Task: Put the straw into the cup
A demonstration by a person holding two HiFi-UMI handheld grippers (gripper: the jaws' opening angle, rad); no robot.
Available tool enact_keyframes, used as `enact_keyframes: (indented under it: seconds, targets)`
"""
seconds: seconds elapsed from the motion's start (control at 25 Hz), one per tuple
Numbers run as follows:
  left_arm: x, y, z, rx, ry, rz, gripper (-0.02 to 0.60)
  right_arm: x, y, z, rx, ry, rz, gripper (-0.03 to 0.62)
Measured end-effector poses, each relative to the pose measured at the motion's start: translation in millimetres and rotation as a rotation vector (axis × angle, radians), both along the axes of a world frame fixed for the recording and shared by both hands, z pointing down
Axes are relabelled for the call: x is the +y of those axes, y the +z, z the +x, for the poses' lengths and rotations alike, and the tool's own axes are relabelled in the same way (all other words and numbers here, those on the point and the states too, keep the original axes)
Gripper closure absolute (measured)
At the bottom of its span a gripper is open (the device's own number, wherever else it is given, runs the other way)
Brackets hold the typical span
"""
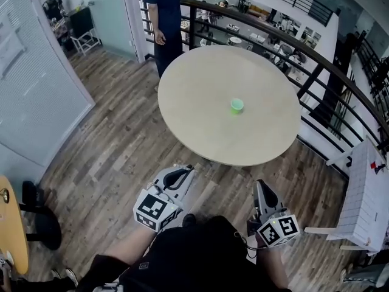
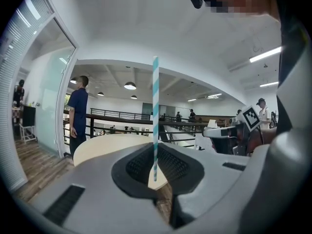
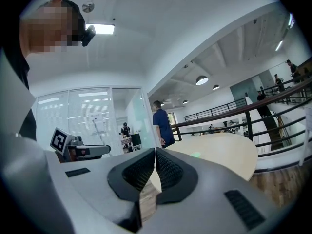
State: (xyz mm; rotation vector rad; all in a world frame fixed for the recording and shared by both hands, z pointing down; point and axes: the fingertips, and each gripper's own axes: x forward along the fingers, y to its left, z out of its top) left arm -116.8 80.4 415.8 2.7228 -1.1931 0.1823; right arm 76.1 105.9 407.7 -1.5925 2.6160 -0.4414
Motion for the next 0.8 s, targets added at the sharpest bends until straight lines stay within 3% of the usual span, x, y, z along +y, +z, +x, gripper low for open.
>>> enact_keyframes:
  seconds: [0.4,0.8]
  targets:
    - [-64,21,16,-0.003,0.011,-0.049,0.555,-71,24,9,-0.018,-0.007,-0.043,0.571]
    - [-179,18,65,-0.040,-0.031,-0.071,0.555,-202,34,51,-0.060,-0.084,-0.040,0.571]
